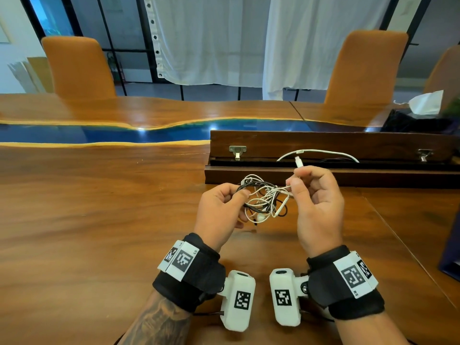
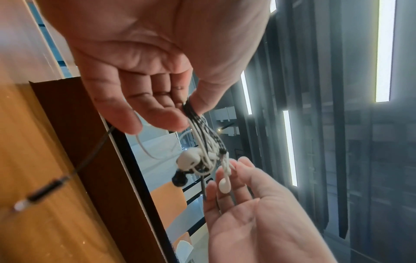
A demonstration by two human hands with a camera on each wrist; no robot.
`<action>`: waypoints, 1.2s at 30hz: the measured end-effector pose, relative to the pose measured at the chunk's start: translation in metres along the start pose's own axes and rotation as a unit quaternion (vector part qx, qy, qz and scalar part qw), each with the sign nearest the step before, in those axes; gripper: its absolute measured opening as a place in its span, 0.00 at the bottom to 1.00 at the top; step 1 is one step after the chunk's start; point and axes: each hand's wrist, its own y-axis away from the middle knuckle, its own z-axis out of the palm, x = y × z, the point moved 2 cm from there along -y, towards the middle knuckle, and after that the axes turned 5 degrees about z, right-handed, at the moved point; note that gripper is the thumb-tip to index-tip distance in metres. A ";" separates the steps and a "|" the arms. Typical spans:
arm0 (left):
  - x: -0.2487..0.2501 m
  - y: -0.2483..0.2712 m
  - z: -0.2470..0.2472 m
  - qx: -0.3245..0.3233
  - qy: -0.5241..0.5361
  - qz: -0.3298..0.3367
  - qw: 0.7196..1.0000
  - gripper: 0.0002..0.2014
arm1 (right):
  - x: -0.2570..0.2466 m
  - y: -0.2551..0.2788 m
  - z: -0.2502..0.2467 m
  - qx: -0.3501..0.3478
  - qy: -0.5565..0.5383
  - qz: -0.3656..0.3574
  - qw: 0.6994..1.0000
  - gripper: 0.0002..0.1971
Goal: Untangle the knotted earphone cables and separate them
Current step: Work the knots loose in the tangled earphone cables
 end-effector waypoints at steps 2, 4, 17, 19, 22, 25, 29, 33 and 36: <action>0.000 0.000 0.000 -0.002 0.012 -0.006 1.000 0.07 | 0.000 -0.001 -0.001 0.019 -0.001 -0.007 1.000 0.13; -0.001 -0.001 -0.001 -0.001 0.017 -0.012 1.000 0.08 | 0.000 -0.002 -0.003 0.039 -0.003 -0.013 0.999 0.13; -0.001 -0.003 -0.006 -0.041 0.112 -0.051 0.992 0.06 | -0.004 0.001 0.000 -0.063 0.000 -0.001 0.998 0.11; 0.001 -0.002 -0.004 -0.057 0.132 -0.039 0.989 0.07 | -0.003 0.003 0.004 -0.124 0.037 0.002 0.992 0.11; 0.003 0.000 -0.002 -0.076 0.154 -0.034 0.985 0.09 | -0.001 0.006 0.007 -0.176 0.048 0.026 0.983 0.11; 0.003 0.001 -0.001 -0.090 0.159 -0.030 0.983 0.09 | 0.002 0.006 0.006 -0.189 0.053 0.052 0.979 0.10; 0.005 0.001 -0.001 -0.093 0.158 -0.024 0.983 0.11 | 0.005 0.006 0.006 -0.217 0.044 0.086 0.971 0.09; 0.004 0.002 -0.001 -0.102 0.144 -0.017 0.984 0.11 | 0.006 0.008 0.009 -0.237 0.075 0.106 0.963 0.11; 0.002 0.003 0.002 -0.127 0.111 0.000 0.986 0.13 | 0.005 0.006 0.007 -0.234 0.089 0.091 0.964 0.04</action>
